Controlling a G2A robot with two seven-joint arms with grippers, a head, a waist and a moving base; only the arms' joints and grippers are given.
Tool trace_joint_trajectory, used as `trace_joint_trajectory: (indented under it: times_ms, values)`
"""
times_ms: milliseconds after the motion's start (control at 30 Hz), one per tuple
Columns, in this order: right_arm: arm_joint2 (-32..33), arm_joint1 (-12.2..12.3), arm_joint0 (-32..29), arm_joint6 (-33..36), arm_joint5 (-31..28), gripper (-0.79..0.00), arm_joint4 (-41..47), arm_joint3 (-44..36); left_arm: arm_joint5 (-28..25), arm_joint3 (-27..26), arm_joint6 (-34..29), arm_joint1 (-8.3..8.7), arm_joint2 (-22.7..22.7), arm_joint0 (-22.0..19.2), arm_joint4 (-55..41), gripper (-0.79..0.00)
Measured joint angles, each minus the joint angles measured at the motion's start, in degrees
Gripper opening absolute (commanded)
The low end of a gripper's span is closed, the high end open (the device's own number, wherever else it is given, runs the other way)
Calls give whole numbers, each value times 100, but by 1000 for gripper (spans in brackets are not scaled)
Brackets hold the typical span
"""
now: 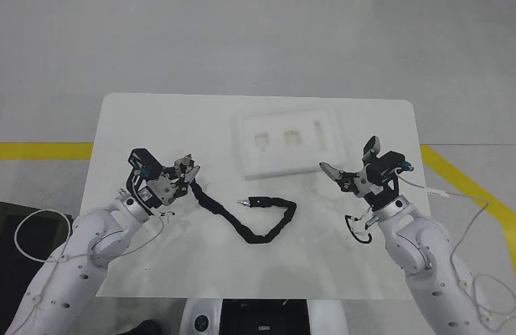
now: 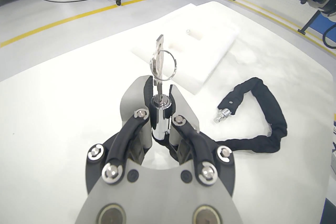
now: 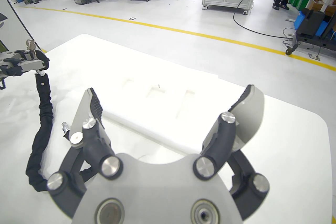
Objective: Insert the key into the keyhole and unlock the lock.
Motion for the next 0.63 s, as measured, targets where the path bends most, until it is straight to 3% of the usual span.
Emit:
trace_joint_trajectory:
  times_ms: [633]
  values:
    - [0, 0, 0, 0, 0, 0, 0, 0, 32, -24, -25, -29, -11, 5, 53, -785]
